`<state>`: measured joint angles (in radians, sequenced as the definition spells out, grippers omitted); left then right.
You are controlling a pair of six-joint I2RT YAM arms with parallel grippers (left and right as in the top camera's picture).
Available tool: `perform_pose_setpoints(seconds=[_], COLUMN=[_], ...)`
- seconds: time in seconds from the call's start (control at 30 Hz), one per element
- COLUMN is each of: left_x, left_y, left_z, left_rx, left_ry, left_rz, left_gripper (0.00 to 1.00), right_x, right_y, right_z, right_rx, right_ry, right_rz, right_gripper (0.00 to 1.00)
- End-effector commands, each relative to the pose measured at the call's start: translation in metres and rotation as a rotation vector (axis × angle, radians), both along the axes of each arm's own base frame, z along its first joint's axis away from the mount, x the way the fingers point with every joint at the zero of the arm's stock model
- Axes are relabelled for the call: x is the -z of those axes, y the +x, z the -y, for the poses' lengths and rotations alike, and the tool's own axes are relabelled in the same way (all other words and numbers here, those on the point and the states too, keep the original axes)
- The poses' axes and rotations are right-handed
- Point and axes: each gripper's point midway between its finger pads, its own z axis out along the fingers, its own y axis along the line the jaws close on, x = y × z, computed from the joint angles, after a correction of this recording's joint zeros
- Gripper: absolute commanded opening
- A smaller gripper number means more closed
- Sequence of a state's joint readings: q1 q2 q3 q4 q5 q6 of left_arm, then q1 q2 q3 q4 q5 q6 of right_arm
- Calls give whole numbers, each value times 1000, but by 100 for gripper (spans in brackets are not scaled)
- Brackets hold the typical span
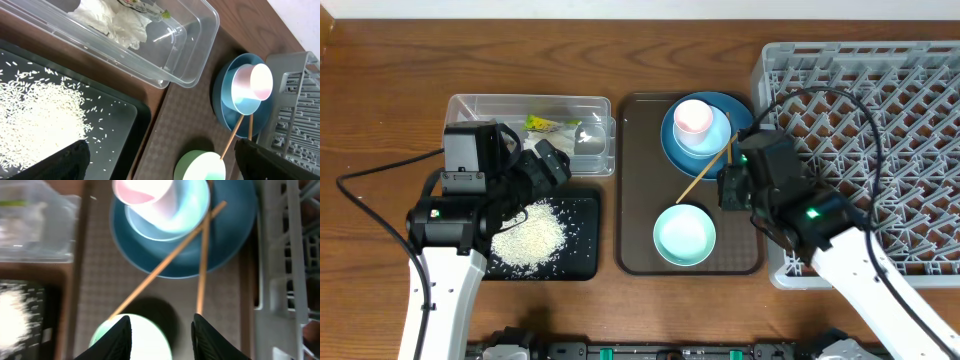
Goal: Sort waste into correct bins and load items into the dishwasher rack
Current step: 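Move the right gripper from the rack to the chopsticks on the plate, then grasp one chopstick with the right gripper and lift it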
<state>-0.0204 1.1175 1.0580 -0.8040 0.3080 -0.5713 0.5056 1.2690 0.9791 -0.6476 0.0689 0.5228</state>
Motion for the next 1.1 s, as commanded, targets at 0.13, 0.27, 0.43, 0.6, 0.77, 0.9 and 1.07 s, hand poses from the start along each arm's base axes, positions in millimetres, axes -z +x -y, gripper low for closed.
perform_pose_setpoints(seconds=[0.13,0.27,0.43,0.6,0.77,0.9,1.07], left_x=[-3,-3,-3,-3,-3,-3,-3], left_y=[2,2,2,2,2,2,2], left_z=[-2,-2,-2,-2,-2,-2,-2], left_rx=[3,3,3,3,3,3,3], left_ry=[12,12,12,12,12,12,12], left_rz=[12,12,12,12,12,12,12], left_gripper=[95,95,95,95,95,95,95], right_x=[38,55,64,73,83,90,99], right_y=[9,11,13,15,14,14,13], right_z=[5,8,14,16,17,18,19], right_rx=[23,35,51,58,58,58,59], right_ry=[-108,-151,-192,-217,-236,-246,-267], right_rz=[-84,-118,-131,-145,-171,-187,-210], right_gripper=[35,31,31,26,26,26,22])
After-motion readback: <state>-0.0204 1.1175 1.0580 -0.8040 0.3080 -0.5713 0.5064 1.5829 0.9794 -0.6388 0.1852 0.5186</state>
